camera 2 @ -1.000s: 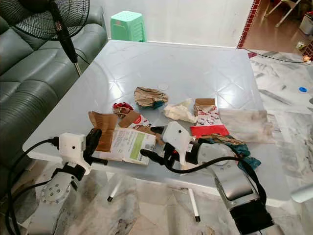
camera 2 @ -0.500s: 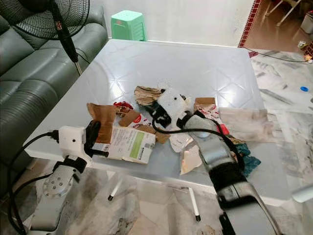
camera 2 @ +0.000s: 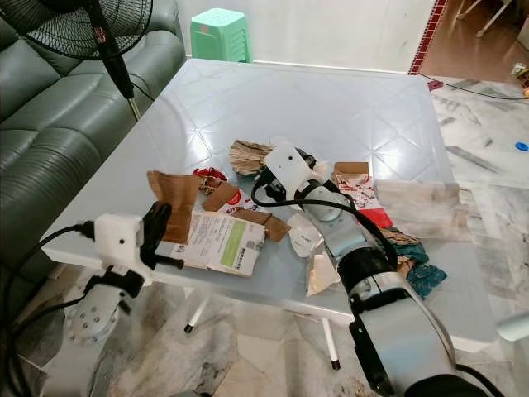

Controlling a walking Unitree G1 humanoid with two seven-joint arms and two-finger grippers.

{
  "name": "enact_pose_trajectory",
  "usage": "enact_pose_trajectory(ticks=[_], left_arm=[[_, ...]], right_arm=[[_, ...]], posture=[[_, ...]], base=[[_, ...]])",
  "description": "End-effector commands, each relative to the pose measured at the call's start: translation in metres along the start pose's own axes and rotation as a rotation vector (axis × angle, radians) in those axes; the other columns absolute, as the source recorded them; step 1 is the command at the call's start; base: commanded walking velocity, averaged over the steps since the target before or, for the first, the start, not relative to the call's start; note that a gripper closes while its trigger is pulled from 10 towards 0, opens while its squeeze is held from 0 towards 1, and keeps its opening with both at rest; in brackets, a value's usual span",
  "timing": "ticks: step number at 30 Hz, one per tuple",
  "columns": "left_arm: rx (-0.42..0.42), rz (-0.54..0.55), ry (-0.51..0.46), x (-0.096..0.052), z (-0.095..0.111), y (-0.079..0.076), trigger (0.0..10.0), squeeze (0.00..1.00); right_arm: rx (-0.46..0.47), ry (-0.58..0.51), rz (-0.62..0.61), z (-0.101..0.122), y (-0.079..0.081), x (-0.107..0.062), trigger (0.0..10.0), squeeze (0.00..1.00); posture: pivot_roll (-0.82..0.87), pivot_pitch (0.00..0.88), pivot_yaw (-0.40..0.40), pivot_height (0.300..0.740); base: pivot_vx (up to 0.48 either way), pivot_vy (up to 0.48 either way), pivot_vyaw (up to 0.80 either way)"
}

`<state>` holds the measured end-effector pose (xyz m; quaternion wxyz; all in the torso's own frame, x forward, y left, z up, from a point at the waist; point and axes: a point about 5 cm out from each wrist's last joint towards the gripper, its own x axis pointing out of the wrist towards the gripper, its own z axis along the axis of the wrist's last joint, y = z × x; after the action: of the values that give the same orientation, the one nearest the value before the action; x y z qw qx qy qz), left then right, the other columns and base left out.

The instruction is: Picking trash to rubbish bin

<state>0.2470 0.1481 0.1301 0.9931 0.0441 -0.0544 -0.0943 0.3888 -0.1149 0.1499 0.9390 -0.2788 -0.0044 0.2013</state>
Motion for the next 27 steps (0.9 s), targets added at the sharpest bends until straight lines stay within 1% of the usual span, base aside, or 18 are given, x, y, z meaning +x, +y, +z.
enact_pose_trajectory(ticks=[1, 3, 4, 5, 7, 10, 12, 13, 14, 15, 16, 21, 27], left_arm=[[0.016, 0.003, 0.006, -0.004, 0.003, 0.002, 0.0, 0.0], [0.017, 0.004, 0.009, -0.005, 0.003, 0.002, 0.0, 0.0], [0.016, 0.004, 0.013, -0.007, 0.004, 0.003, 0.0, 0.0], [0.015, 0.005, 0.017, -0.008, 0.004, 0.003, 0.0, 0.0], [0.013, 0.006, 0.023, -0.009, 0.003, 0.003, 0.0, 0.0], [0.01, 0.005, 0.028, -0.01, 0.004, 0.002, 0.0, 0.0], [-0.001, 0.004, 0.037, -0.011, 0.002, 0.001, 0.0, 0.0], [-0.001, 0.004, 0.037, -0.011, 0.002, 0.001, 0.0, 0.0], [-0.005, 0.002, 0.039, -0.01, 0.002, 0.0, 0.0, 0.0], [-0.006, 0.001, 0.04, -0.01, 0.002, -0.001, 0.0, 0.0], [-0.008, -0.001, 0.04, -0.01, 0.002, -0.001, 0.0, 0.0], [-0.017, 0.002, 0.041, -0.008, 0.002, -0.002, 0.0, 0.0], [-0.027, 0.013, 0.038, -0.006, 0.002, -0.003, 0.0, 0.0]], right_arm=[[-0.018, 0.044, -0.055, -0.004, -0.01, 0.0, 10.0, 0.0], [-0.01, 0.06, -0.063, -0.007, -0.012, -0.001, 10.0, 0.0], [0.001, 0.101, -0.066, -0.015, -0.012, -0.003, 10.0, 0.0], [0.003, 0.116, -0.065, -0.018, -0.012, -0.004, 10.0, 0.0], [0.013, 0.173, -0.051, -0.029, -0.009, -0.007, 10.0, 0.0], [0.017, 0.198, -0.036, -0.035, -0.006, -0.009, 10.0, 0.0], [0.051, 0.234, -0.011, -0.042, -0.001, -0.011, 9.8, 0.0], [0.051, 0.234, -0.011, -0.042, -0.001, -0.011, 9.8, 0.0], [0.071, 0.235, -0.008, -0.043, 0.0, -0.012, 2.1, 0.0], [0.074, 0.235, -0.008, -0.043, 0.0, -0.012, 2.1, 0.0], [0.08, 0.231, -0.006, -0.043, 0.001, -0.011, 0.0, 0.0], [0.131, 0.215, -0.006, -0.04, 0.001, -0.01, 0.0, 0.0], [0.154, 0.183, -0.026, -0.034, -0.004, -0.008, 0.0, 0.0]], posture=[[0.21, 0.114, -0.009, 0.74], [0.21, 0.116, -0.009, 0.74], [0.21, 0.125, -0.01, 0.74], [0.21, 0.126, -0.01, 0.74], [0.21, 0.134, -0.012, 0.74], [0.2, 0.14, -0.013, 0.74], [0.2, 0.14, -0.013, 0.74], [0.2, 0.14, -0.013, 0.74], [0.19, 0.141, -0.014, 0.74], [0.19, 0.141, -0.014, 0.74], [0.19, 0.141, -0.015, 0.74], [0.19, 0.132, -0.023, 0.74], [0.18, 0.125, -0.032, 0.74]], base=[[0.0, 0.0, 0.0], [0.0, 0.0, 0.0], [0.0, 0.0, 0.0], [0.0, 0.0, 0.0], [0.0, 0.0, 0.0], [0.0, 0.0, 0.0], [0.0, 0.0, 0.0], [0.0, 0.0, 0.0], [0.0, 0.0, 0.0], [0.0, 0.0, 0.0], [0.0, 0.0, 0.0], [0.0, 0.0, 0.0], [0.0, 0.0, 0.0]])
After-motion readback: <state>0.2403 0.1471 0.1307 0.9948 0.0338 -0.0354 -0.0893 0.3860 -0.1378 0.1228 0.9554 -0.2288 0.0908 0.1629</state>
